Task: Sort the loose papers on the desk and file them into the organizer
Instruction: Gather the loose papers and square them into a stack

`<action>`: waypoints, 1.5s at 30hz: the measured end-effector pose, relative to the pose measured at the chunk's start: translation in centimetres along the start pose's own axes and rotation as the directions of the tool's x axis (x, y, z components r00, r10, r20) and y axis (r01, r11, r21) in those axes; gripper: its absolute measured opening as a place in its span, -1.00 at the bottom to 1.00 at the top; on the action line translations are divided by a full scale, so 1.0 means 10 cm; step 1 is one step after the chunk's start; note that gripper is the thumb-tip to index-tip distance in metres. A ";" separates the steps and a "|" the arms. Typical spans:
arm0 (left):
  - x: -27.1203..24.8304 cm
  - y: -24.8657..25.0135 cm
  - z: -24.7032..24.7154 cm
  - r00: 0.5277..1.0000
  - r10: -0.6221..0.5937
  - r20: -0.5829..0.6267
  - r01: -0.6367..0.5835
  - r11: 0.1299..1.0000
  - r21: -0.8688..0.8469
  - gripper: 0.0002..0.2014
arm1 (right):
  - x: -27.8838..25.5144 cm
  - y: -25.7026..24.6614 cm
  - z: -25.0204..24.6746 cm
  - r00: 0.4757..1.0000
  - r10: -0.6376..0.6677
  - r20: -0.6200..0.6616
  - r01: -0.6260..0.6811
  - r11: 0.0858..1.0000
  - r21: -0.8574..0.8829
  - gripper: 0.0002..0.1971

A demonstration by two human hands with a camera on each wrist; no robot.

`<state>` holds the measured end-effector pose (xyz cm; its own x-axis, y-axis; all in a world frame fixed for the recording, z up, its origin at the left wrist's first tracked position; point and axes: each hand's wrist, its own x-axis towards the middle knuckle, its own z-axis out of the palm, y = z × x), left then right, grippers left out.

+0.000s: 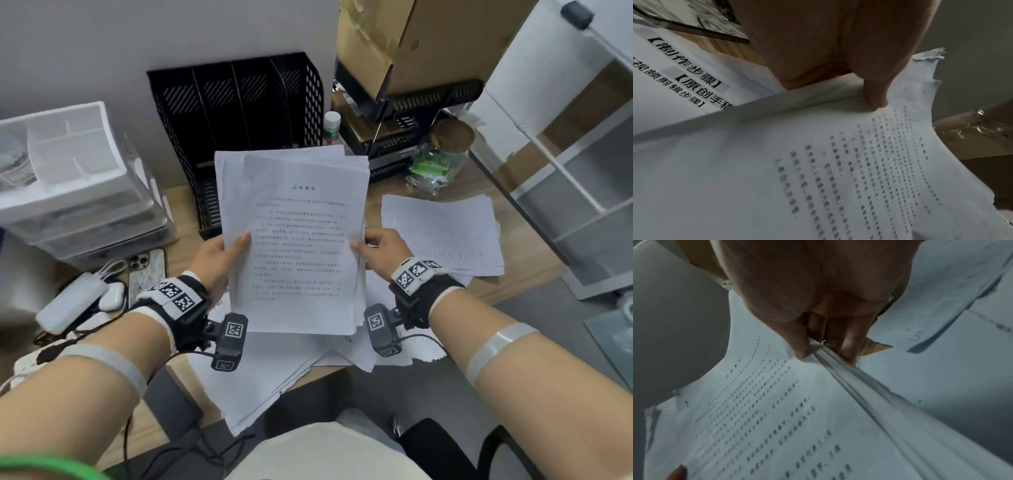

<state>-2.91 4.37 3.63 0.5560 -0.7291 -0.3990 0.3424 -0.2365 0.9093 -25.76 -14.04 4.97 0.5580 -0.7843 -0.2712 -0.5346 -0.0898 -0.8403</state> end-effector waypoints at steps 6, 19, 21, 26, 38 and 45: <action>0.02 -0.08 -0.07 1.000 0.008 -0.020 -0.008 1.000 0.013 -0.70 | 0.15 0.23 -0.31 0.995 0.008 -0.098 -0.017 0.996 -0.093 -0.83; -0.08 -0.40 -0.70 0.958 0.057 -0.283 -0.025 0.993 0.117 -0.65 | 0.36 0.24 -0.81 0.996 -0.007 -0.088 -0.051 0.772 -0.634 -0.74; -0.18 -0.46 -0.75 0.948 0.060 -0.313 -0.022 0.992 0.124 -0.65 | 0.51 0.24 -0.74 0.999 0.033 -0.002 -0.024 0.675 -0.737 -0.70; -0.51 -0.51 -0.65 0.866 0.058 -0.496 0.017 0.989 0.147 -0.69 | 0.82 0.20 -0.40 0.954 0.075 0.291 0.234 0.423 -0.875 -0.70; -1.19 -1.09 -0.51 0.691 -0.003 -0.723 0.141 0.981 0.131 -0.41 | 0.94 0.35 0.44 0.528 -0.004 0.849 0.848 -0.049 -0.527 -0.66; -1.25 -1.24 -0.46 0.670 -0.060 -0.740 0.143 0.988 0.050 -0.42 | 0.84 0.57 0.64 0.484 -0.002 0.875 0.869 -0.117 -0.481 -0.46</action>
<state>-10.65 19.38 -3.14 0.9124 0.0003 -0.4093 0.3804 -0.3698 0.8476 -20.08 -17.26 -5.12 0.8263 0.1577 -0.5407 0.2425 -0.9661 0.0888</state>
